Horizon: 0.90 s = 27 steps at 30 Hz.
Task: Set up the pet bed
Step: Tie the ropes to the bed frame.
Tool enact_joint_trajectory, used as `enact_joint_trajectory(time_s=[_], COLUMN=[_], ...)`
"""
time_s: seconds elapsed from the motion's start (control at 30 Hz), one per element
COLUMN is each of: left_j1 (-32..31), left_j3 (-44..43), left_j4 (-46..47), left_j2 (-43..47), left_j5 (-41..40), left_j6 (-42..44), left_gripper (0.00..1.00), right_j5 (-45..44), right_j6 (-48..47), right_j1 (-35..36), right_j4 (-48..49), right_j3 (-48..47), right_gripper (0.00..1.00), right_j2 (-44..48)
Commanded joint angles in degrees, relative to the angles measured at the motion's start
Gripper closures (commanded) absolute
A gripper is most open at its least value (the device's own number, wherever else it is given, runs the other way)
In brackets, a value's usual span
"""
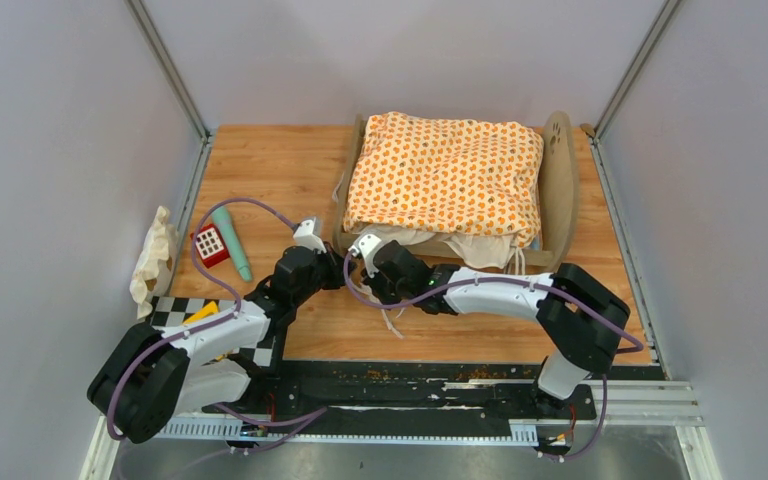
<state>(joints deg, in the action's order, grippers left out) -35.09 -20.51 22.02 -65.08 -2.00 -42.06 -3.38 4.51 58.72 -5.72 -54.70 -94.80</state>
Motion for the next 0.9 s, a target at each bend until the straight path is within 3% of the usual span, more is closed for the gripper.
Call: enact_joint_trajectory(time_s=[0.0,0.33,0.57,0.87], left_j1=[0.04,0.03,0.09,0.02], left_j3=[-1.72,-1.72,-1.76,-2.38], left_j4=[1.23,0.65,-0.79,-2.30], left_j2=[1.30,2.33,4.20,5.82], left_j5=[1.12,1.47,1.30,1.60], left_j6=[0.75,0.32,0.23,-0.01], left_gripper=[1.00,1.00,1.00,1.00], right_j5=[2.48,-4.14,-2.00,2.45], right_j6=[-3.19,-11.90,-16.03,-14.64], right_j1=[0.90,0.61,-0.95,-1.49], right_j4=[2.81,7.89,18.57,20.78], right_j3=[-1.76,-3.01,0.99,-0.53], right_gripper=[1.00,1.00,1.00,1.00], right_j2=[1.18,-1.11,-1.59,-4.30])
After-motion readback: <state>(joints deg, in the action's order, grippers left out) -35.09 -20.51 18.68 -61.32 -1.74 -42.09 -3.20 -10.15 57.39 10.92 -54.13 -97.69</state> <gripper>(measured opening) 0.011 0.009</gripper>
